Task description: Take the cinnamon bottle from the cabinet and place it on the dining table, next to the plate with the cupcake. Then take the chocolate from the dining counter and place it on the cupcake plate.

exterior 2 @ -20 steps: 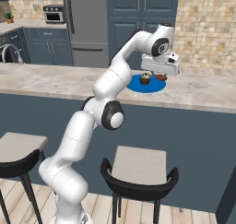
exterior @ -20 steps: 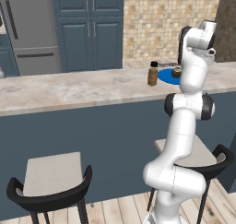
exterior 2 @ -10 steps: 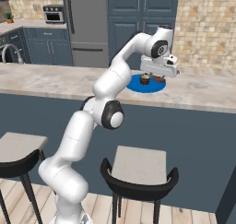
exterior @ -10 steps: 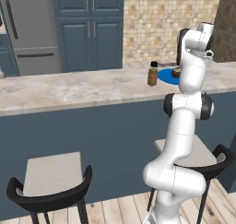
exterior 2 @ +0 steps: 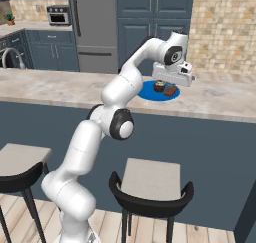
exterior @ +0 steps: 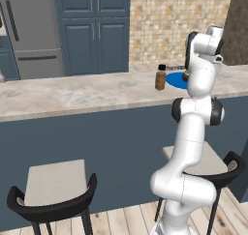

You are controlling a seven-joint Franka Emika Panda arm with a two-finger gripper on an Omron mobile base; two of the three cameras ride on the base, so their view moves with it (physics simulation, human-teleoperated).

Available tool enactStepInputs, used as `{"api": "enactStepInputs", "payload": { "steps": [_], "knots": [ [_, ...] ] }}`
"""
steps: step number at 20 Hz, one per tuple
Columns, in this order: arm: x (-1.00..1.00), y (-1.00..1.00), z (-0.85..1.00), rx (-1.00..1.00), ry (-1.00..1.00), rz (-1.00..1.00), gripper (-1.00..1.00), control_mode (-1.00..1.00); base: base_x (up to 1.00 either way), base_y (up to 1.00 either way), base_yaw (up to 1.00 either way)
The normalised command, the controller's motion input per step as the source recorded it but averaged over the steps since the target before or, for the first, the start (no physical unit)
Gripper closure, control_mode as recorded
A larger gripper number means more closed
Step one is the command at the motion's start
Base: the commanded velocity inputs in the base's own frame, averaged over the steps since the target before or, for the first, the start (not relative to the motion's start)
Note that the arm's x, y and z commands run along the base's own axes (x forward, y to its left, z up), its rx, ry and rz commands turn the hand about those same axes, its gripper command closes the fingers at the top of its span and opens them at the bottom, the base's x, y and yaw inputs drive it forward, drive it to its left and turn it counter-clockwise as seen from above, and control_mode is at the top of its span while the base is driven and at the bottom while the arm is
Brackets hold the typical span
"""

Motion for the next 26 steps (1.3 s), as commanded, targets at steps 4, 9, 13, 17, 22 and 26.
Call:
{"api": "enactStepInputs", "payload": {
  "steps": [4,9,13,17,22,26],
  "knots": [
    [0.00,0.06,-0.02,0.00,0.00,0.00,1.00,-1.00,0.00,0.00,0.00],
    [-0.05,0.10,0.00,0.00,-0.02,0.00,1.00,-1.00,0.00,0.00,0.00],
    [-0.04,0.08,0.03,0.00,-0.04,0.00,1.00,-1.00,0.00,0.00,0.00],
    [-0.07,0.01,0.21,-0.03,-0.08,0.00,-1.00,-1.00,0.00,0.00,0.00],
    [-0.37,-0.02,0.27,-0.08,-0.07,0.00,-1.00,-1.00,0.00,0.00,0.00],
    [-0.63,0.00,0.24,-0.08,-0.04,-0.04,-1.00,-1.00,0.00,0.00,0.00]
  ]
}}
